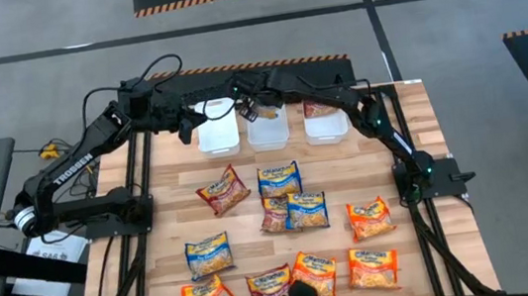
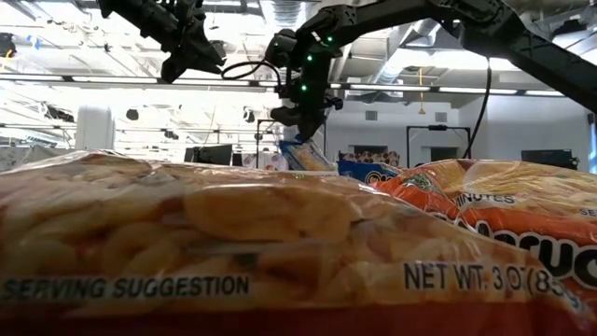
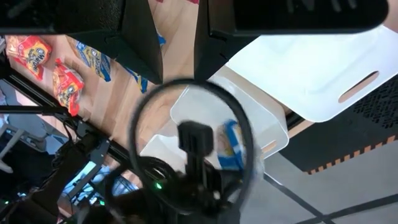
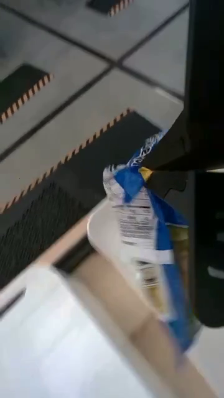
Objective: Sort Maruchan noodles
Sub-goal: Put the top left blue noodle soup pack into the middle white bin
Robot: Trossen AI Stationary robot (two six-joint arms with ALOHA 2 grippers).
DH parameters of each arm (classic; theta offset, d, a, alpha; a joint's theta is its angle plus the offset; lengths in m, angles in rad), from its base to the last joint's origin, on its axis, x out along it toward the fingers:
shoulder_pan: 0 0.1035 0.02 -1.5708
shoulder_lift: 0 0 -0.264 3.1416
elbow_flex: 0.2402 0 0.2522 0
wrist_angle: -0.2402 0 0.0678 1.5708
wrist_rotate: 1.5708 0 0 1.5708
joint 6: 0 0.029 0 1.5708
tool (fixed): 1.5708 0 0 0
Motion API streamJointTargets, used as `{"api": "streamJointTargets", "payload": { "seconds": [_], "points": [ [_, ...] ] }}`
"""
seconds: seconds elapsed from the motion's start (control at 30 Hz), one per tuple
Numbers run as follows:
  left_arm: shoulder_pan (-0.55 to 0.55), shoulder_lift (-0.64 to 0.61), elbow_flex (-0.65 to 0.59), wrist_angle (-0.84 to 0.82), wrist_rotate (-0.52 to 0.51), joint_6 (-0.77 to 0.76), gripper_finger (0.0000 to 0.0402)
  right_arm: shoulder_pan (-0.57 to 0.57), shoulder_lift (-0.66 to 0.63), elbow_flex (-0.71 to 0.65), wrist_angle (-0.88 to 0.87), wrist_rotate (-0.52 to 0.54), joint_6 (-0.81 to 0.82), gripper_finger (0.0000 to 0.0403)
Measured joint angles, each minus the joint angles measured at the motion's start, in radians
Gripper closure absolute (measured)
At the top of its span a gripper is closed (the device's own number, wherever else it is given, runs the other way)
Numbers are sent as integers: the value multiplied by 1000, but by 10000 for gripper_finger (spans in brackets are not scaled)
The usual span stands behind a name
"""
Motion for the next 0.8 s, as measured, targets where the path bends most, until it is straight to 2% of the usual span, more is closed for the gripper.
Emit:
{"api": "streamJointTargets", "payload": {
  "seconds": [0.47, 0.8],
  "points": [
    [0, 0, 0, 2, -1, -1, 324, -57, 4, -3, 46, -29, -103, 398],
    [0, 0, 0, 3, 0, -21, 324, -72, 6, -66, 105, -57, -135, 398]
  ]
}}
